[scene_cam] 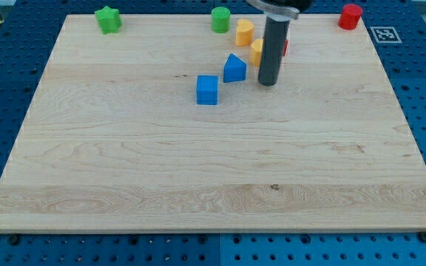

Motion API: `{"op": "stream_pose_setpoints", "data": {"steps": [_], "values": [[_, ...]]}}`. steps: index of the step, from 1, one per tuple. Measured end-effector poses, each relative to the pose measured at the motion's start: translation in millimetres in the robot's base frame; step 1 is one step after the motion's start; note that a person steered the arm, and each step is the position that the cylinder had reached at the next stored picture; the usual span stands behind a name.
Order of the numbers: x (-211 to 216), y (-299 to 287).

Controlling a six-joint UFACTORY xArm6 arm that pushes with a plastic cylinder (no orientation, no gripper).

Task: Move the blue triangle top left to the blue cube

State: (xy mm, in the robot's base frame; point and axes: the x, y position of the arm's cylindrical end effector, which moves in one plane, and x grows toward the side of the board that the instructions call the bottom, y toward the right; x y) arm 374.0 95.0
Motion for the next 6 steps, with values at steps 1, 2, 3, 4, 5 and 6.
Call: {"op": "stream_pose_setpoints", "data": {"steps": [1, 2, 3, 4, 5, 6], "values": [[-5, 1], [-14, -14], [-15, -38], [-25, -65], [-36, -89], [-36, -103]]}}
